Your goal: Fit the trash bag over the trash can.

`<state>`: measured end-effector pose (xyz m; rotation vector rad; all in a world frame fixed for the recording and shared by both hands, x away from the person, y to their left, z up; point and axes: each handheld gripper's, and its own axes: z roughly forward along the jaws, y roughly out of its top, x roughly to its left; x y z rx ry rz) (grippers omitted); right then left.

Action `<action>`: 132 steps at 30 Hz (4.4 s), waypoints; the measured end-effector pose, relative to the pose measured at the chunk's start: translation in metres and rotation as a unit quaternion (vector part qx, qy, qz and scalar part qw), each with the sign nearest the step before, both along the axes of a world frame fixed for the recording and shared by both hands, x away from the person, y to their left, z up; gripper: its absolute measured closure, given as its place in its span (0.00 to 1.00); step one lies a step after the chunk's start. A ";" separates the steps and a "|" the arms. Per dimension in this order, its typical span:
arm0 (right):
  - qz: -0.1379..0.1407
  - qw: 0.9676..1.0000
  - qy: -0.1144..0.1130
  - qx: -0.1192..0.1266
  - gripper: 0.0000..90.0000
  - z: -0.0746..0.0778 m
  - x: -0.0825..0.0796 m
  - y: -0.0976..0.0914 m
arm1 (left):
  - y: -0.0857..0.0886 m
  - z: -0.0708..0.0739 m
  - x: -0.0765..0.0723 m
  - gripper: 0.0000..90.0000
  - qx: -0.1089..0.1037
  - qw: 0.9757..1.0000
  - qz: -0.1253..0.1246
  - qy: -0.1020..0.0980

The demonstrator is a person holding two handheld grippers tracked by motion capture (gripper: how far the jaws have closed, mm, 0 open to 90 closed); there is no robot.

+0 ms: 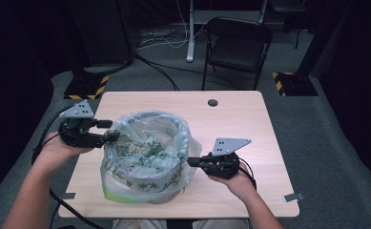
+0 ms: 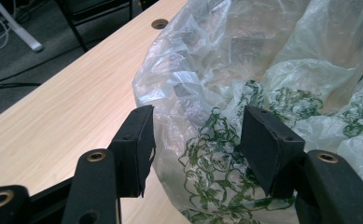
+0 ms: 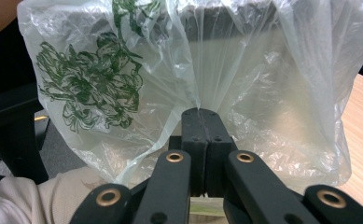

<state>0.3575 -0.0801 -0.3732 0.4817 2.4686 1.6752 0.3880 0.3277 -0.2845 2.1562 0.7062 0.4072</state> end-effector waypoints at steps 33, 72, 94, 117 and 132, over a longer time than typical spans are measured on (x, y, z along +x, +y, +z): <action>-0.104 0.995 -0.008 0.005 0.41 0.020 0.008 -0.046 | 0.050 -0.023 -0.027 0.40 -0.107 0.987 0.106 -0.050; 0.041 0.999 0.006 0.020 0.74 0.012 0.009 0.001 | 0.014 -0.077 -0.082 0.67 -0.106 0.993 -0.053 -0.015; 0.026 1.000 -0.001 0.002 0.86 0.003 0.008 -0.002 | 0.023 -0.102 -0.076 0.77 -0.104 0.994 -0.012 0.012; 0.012 1.000 -0.002 -0.003 0.54 -0.001 0.006 -0.001 | 0.006 -0.114 -0.080 0.45 -0.089 0.996 0.016 0.015; -0.044 0.999 -0.006 0.011 0.50 -0.002 0.010 -0.040 | 0.052 -0.122 -0.072 0.43 -0.125 0.988 0.093 0.010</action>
